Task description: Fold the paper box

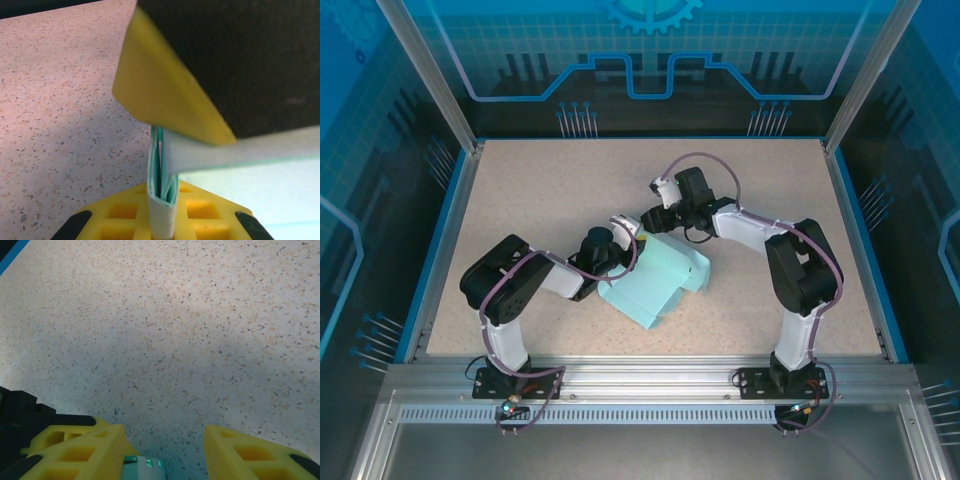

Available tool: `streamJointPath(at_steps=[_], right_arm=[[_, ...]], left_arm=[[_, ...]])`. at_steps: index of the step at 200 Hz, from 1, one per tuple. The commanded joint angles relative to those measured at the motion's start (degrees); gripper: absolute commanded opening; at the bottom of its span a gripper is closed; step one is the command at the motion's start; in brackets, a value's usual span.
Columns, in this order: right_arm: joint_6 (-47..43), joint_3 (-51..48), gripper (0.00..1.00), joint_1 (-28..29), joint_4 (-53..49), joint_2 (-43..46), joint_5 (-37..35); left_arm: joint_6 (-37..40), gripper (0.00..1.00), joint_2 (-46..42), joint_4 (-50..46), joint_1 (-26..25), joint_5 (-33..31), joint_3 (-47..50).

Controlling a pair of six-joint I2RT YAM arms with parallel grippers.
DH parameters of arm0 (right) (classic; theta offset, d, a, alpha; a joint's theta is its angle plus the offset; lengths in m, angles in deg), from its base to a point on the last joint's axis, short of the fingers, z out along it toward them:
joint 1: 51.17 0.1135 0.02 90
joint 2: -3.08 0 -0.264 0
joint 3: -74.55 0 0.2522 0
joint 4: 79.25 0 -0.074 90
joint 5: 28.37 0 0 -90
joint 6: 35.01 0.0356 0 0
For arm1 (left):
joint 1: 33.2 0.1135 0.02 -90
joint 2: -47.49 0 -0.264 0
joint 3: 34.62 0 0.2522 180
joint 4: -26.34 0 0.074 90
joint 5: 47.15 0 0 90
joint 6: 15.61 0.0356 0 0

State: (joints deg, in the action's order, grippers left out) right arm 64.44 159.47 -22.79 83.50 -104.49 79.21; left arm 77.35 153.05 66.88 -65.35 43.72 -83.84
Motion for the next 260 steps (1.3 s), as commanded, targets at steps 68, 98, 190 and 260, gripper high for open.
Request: streamJointPath(at_steps=[68,98,190,260], right_arm=[[-0.8,-2.0,0.46,0.8,-4.6,3.1,-3.3],[-0.6,-0.9,0.47,-2.8,-9.4,10.8,-4.7],[1.8,-9.1,0.55,13.2,-28.9,32.6,-38.8],[2.4,-4.4,0.49,16.1,-30.4,22.3,-47.3]], left_arm=[[-0.3,0.02,0.3,-2.3,-0.6,-0.5,0.1],[-3.5,0.00,-3.1,-5.2,-0.6,-5.7,0.4],[-18.4,0.00,-14.7,-31.6,-2.6,-18.3,-4.9],[-18.8,0.00,-15.9,-35.4,-3.4,-18.8,-7.3]])
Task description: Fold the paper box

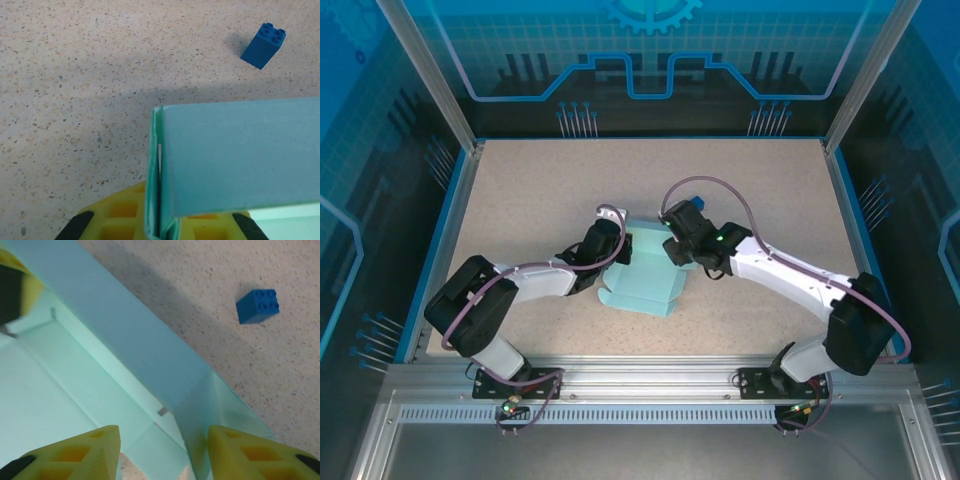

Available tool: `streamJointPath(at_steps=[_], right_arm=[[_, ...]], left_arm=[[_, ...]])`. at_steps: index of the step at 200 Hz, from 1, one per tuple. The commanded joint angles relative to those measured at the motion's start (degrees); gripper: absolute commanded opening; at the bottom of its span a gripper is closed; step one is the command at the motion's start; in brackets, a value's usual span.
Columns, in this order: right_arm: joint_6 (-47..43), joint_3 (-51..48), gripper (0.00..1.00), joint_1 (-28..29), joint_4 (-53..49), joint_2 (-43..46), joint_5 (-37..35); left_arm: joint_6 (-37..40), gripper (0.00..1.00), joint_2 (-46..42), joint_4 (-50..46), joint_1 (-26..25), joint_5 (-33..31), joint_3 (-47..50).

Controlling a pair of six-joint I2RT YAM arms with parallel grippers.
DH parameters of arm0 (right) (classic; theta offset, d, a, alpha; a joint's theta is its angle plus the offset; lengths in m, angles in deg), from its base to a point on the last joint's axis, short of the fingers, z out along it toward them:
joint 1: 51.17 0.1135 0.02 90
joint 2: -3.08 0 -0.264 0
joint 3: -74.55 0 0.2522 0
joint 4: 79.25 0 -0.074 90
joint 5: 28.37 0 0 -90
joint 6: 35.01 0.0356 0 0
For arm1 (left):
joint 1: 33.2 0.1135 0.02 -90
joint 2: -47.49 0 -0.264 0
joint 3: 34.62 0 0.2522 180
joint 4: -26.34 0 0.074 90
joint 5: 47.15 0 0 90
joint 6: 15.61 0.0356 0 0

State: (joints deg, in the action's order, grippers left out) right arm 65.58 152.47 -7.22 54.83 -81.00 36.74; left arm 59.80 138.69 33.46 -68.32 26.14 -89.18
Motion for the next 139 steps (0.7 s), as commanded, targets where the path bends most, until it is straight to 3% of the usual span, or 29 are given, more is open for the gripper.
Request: streamJointPath(at_steps=[1,18,56,85,139], right_arm=[[1.3,2.6,0.49,0.5,-1.8,-1.3,-4.8],[2.5,2.0,0.44,0.5,-0.6,-1.8,-2.9],[10.2,-2.3,0.36,0.1,12.2,-1.8,11.0],[14.5,-4.5,0.32,-2.0,17.9,-1.6,17.6],[15.5,-11.8,0.40,-3.9,13.2,6.8,14.6]], left_arm=[[-1.2,0.00,-1.6,-2.0,-0.4,-1.2,-2.0],[-1.6,0.00,-1.8,-2.5,-0.5,-1.5,-2.1],[-2.7,0.00,-1.9,-3.2,-1.2,-2.8,-2.4],[-2.6,0.00,-2.3,-4.1,-1.4,-4.0,-2.7],[-2.6,0.00,-4.3,-5.1,-1.4,-5.8,-2.4]])
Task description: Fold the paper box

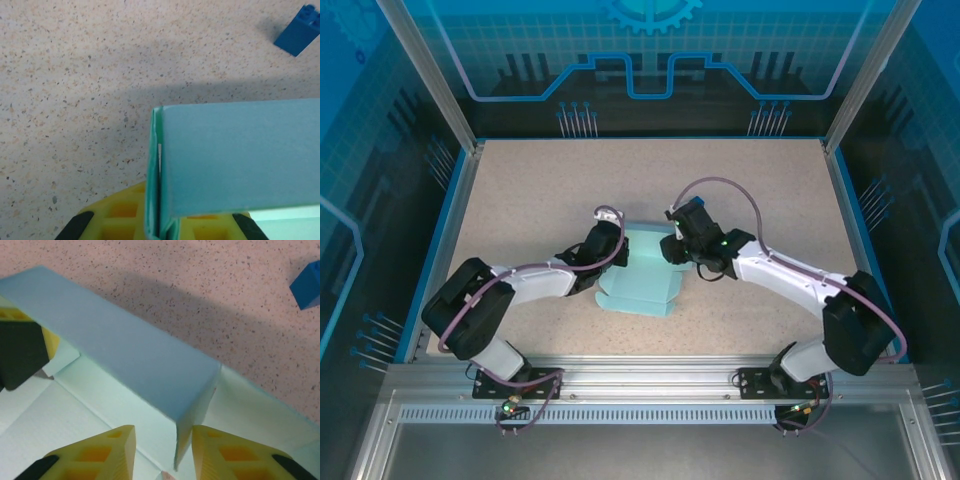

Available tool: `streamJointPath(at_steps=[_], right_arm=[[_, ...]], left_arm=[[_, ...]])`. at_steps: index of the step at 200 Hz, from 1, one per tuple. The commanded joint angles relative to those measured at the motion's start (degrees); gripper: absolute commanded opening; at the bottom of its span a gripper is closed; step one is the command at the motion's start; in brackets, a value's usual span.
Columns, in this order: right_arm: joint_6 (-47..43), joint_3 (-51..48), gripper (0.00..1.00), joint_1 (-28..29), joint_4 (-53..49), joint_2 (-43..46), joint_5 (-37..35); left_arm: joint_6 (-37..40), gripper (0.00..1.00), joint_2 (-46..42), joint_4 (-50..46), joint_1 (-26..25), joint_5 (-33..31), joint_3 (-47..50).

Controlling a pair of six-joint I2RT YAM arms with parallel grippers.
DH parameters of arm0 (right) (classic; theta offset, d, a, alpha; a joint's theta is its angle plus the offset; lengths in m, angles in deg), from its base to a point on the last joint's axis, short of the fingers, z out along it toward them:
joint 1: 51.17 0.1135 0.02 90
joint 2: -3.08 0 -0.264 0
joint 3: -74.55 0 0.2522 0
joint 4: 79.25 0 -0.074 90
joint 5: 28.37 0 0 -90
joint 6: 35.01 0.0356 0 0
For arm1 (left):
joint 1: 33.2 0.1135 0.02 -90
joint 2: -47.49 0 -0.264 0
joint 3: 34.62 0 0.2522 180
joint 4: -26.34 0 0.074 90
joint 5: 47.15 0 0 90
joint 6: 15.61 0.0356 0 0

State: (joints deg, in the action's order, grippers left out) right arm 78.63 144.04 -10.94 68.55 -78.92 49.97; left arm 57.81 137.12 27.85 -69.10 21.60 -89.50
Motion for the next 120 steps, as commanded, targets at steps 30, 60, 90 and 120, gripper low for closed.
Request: streamJointPath(at_steps=[30,60,90,120], right_arm=[[5.7,-8.8,0.47,-0.5,-1.1,7.3,-0.6],[8.7,-13.0,0.51,-2.1,1.3,9.2,-0.6],[9.9,-13.3,0.53,-2.6,1.9,9.2,-2.0],[10.6,-14.2,0.53,-4.3,4.7,8.8,0.9]], left_arm=[[-0.6,0.00,-3.6,0.5,-0.6,-1.0,-1.8],[-0.7,0.00,-3.8,0.7,-0.6,-0.5,-1.8],[-0.8,0.00,-3.8,1.2,-0.6,-0.2,-1.5],[-0.7,0.00,-3.9,1.7,-0.6,0.0,-1.2]])
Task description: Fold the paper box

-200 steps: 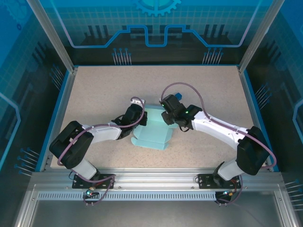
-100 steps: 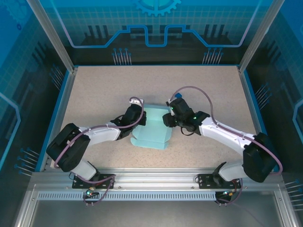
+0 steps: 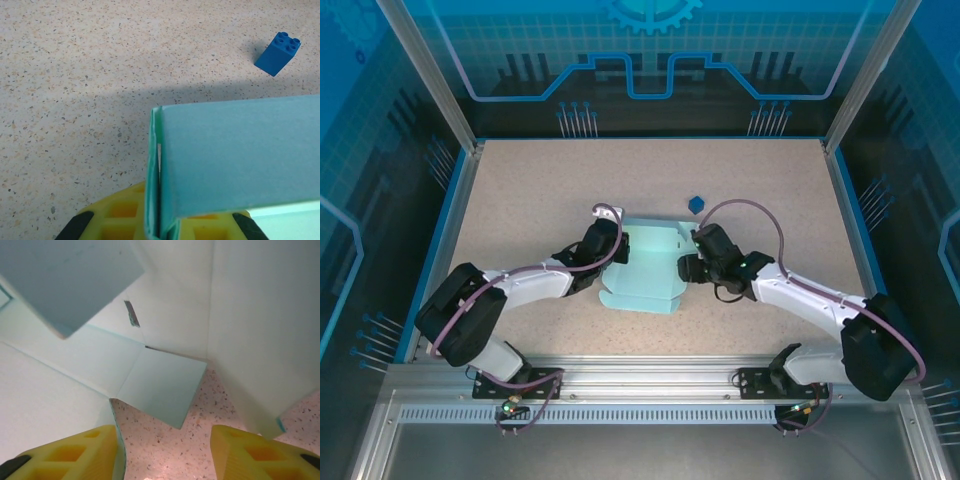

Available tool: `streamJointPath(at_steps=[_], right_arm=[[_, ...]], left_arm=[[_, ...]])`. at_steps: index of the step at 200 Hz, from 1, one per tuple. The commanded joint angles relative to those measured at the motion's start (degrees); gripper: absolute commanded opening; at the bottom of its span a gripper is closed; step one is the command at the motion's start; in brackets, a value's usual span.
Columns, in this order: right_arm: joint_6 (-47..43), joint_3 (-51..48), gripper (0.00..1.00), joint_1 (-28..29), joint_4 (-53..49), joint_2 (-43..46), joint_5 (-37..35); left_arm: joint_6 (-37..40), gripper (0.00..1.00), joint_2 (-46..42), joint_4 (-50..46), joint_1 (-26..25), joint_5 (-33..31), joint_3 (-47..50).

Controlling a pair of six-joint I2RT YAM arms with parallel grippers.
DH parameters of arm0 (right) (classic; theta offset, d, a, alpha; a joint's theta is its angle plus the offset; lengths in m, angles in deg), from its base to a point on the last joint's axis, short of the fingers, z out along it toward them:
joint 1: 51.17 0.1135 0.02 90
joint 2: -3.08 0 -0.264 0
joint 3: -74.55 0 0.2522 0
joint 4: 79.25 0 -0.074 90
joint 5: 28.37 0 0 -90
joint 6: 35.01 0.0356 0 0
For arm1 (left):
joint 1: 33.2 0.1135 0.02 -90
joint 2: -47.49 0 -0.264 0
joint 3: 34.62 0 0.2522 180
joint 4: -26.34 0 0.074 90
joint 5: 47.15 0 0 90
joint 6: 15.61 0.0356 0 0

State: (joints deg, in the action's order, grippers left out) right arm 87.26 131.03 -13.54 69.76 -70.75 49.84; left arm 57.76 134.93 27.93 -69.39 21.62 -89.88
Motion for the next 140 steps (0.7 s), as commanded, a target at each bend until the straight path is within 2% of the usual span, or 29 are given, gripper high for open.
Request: streamJointPath(at_steps=[1,58,140], right_arm=[[2.0,-1.2,0.53,-1.7,3.7,0.6,1.1],[3.5,-1.3,0.47,-4.3,10.1,-1.1,7.3],[1.8,1.0,0.37,-3.3,12.9,-0.9,11.4]], left_arm=[[-0.7,0.00,-1.7,1.6,-0.3,0.0,-0.8],[-0.6,0.00,-1.4,2.1,-0.3,0.6,-0.8],[-0.7,0.00,0.1,2.2,-0.3,0.8,-1.1]])
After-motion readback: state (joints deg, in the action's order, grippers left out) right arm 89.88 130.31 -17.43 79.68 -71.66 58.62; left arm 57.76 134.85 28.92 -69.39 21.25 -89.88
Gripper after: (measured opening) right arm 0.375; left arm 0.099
